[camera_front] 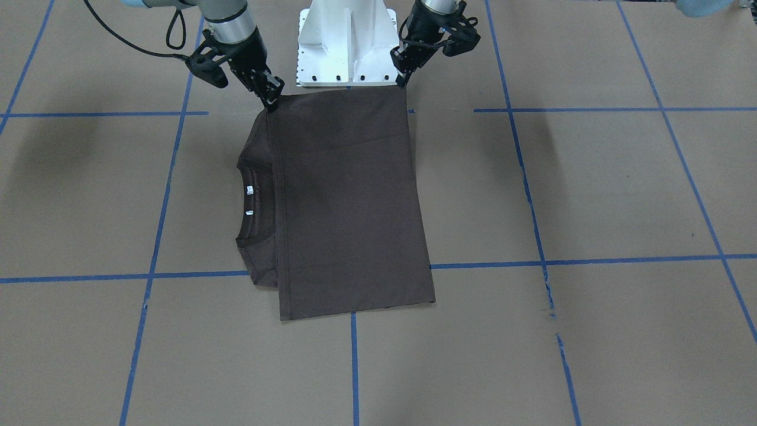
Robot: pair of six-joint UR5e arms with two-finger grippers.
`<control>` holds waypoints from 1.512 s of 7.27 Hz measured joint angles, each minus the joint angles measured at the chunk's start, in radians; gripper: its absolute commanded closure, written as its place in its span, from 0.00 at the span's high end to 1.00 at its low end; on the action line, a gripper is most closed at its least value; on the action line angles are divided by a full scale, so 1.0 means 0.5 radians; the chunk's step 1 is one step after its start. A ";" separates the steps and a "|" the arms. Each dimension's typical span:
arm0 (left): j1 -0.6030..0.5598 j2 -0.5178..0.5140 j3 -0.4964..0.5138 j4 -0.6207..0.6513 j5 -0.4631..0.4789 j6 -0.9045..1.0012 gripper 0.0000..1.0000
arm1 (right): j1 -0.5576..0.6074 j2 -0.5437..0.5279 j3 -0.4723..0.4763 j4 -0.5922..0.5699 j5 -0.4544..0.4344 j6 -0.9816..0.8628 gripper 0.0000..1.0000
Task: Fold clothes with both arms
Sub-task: 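Grasp the near edge with both grippers and fold it over toward the far edge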
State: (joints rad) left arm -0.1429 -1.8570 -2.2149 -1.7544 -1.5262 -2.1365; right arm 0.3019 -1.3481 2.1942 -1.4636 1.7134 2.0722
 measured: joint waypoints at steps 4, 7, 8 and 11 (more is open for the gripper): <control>-0.331 -0.183 0.066 0.056 -0.025 0.395 0.00 | 0.364 0.266 -0.155 -0.002 0.124 -0.060 0.00; -0.611 -0.284 0.339 0.037 -0.160 0.778 0.00 | 0.589 0.486 -0.501 0.001 0.229 -0.165 0.00; -0.689 -0.369 0.467 0.030 -0.171 0.827 0.00 | 0.634 0.570 -0.649 0.041 0.248 -0.183 0.00; -0.796 -0.490 0.708 -0.057 -0.160 0.937 0.00 | 0.760 0.713 -1.001 0.278 0.350 -0.190 0.00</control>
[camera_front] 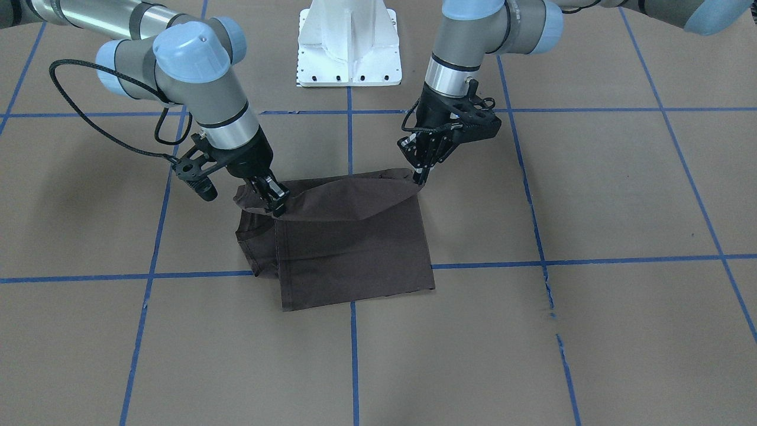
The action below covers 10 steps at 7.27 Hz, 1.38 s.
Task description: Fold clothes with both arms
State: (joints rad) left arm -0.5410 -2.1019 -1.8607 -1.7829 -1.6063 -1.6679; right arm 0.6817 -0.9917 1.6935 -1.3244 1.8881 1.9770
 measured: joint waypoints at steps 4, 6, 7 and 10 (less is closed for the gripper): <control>-0.075 -0.087 0.292 -0.204 0.051 0.083 0.14 | 0.039 0.120 -0.212 0.033 0.022 -0.012 0.11; -0.157 -0.207 0.704 -0.444 0.096 0.160 0.99 | 0.090 0.266 -0.516 0.152 0.023 -0.125 1.00; -0.220 -0.263 0.941 -0.612 0.145 0.240 1.00 | 0.130 0.376 -0.796 0.325 0.021 -0.253 1.00; -0.373 -0.234 1.031 -0.842 0.104 0.423 1.00 | 0.386 0.447 -1.075 0.544 0.247 -0.546 1.00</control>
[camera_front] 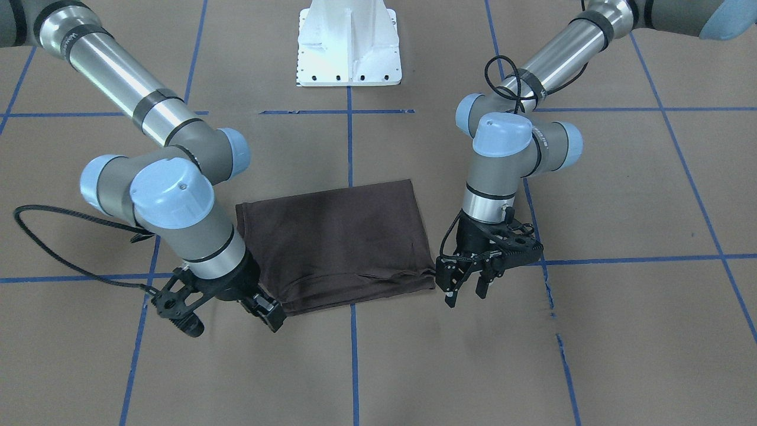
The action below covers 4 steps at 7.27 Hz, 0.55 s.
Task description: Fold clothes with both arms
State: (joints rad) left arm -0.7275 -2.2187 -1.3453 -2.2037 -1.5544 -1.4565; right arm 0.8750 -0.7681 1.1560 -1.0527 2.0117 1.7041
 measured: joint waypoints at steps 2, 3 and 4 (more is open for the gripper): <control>-0.078 0.243 -0.337 -0.010 -0.236 0.187 1.00 | 0.176 -0.213 0.146 -0.001 0.204 -0.242 1.00; -0.136 0.426 -0.526 -0.013 -0.343 0.378 1.00 | 0.318 -0.365 0.219 -0.003 0.334 -0.478 1.00; -0.255 0.601 -0.652 -0.017 -0.502 0.654 1.00 | 0.490 -0.531 0.275 -0.005 0.464 -0.840 1.00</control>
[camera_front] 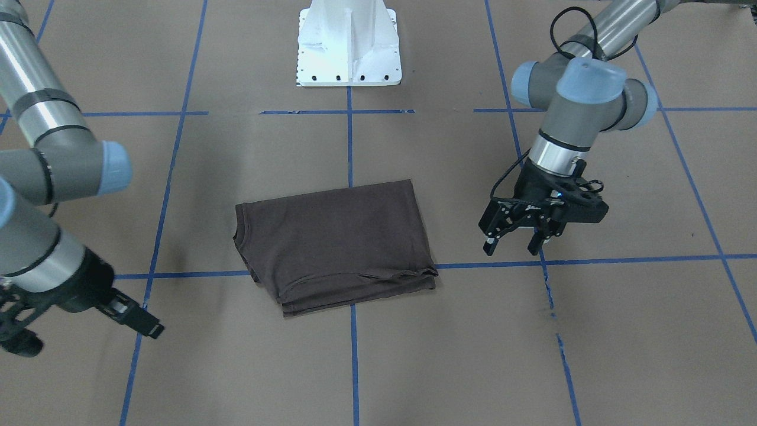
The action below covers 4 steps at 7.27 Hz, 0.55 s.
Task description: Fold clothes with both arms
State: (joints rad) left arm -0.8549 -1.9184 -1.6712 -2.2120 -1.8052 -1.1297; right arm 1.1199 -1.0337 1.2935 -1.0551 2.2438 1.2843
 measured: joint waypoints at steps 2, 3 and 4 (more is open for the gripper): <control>-0.520 0.348 -0.095 0.001 -0.552 0.832 1.00 | 0.379 -0.363 0.054 -0.044 0.199 -1.050 1.00; -0.832 0.496 -0.112 0.062 -0.812 1.261 1.00 | 0.506 -0.471 0.068 -0.143 0.233 -1.431 1.00; -1.077 0.572 -0.121 0.251 -0.972 1.645 1.00 | 0.616 -0.530 0.089 -0.297 0.261 -1.724 1.00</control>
State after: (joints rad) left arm -1.3936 -1.6324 -1.7316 -2.0863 -2.2914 -0.3072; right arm 1.4279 -1.2988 1.3380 -1.2038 2.3743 0.4222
